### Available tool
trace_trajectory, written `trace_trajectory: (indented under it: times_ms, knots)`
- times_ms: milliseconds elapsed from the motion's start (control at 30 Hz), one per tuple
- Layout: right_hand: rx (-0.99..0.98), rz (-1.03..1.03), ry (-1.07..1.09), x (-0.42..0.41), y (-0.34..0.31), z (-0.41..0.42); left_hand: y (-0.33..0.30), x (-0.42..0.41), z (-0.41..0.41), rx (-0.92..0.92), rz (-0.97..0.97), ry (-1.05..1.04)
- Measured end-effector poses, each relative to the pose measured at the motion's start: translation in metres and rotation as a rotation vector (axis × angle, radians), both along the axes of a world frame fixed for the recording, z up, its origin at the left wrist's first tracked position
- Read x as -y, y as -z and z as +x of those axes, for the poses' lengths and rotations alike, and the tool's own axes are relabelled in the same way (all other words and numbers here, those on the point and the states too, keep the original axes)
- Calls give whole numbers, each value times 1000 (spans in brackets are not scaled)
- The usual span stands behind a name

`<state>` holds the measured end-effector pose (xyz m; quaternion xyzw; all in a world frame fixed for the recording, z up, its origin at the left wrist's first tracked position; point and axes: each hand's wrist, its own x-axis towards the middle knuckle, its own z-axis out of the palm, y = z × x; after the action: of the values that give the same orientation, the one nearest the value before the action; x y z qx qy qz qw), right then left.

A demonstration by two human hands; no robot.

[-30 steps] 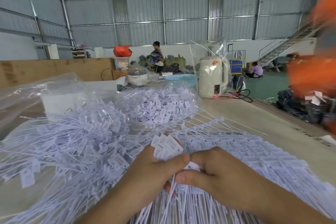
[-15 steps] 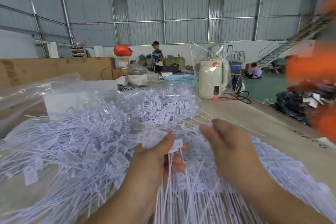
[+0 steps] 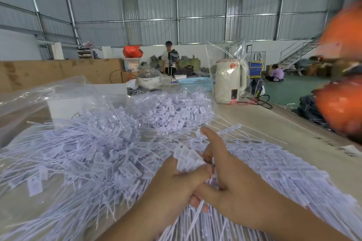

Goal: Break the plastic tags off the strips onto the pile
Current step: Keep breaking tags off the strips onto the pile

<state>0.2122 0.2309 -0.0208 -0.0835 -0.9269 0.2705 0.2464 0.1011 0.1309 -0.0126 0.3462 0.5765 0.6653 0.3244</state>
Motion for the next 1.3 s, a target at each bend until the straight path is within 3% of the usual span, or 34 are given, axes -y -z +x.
trace_trajectory:
  times_ms: [67, 233, 367, 567, 700, 867, 1000, 1300]
  knots:
    - [23, -38, -32, 1, 0, -1, -2, 0, 4, 14, 21, 100]
    - [23, -178, -102, -5, -9, 1, -8, 4, -5, 85, 61, -51]
    - [51, -254, -111, -9, -8, 5, -9, 6, -8, -9, 41, -19]
    - [71, -390, -182, -5, -10, 3, -9, 6, -8, 9, 42, -14]
    - [-89, -353, -93, 6, -9, -2, -10, 4, -3, 78, 101, -83]
    - [-463, -435, 149, 5, -18, 3, -12, 8, -19, 236, 52, -180]
    - [-284, -376, -31, 12, -16, 2, -14, 6, -14, 135, 27, -166]
    - [-271, -288, 72, 21, -1, -15, -9, -3, -5, 186, -18, -80]
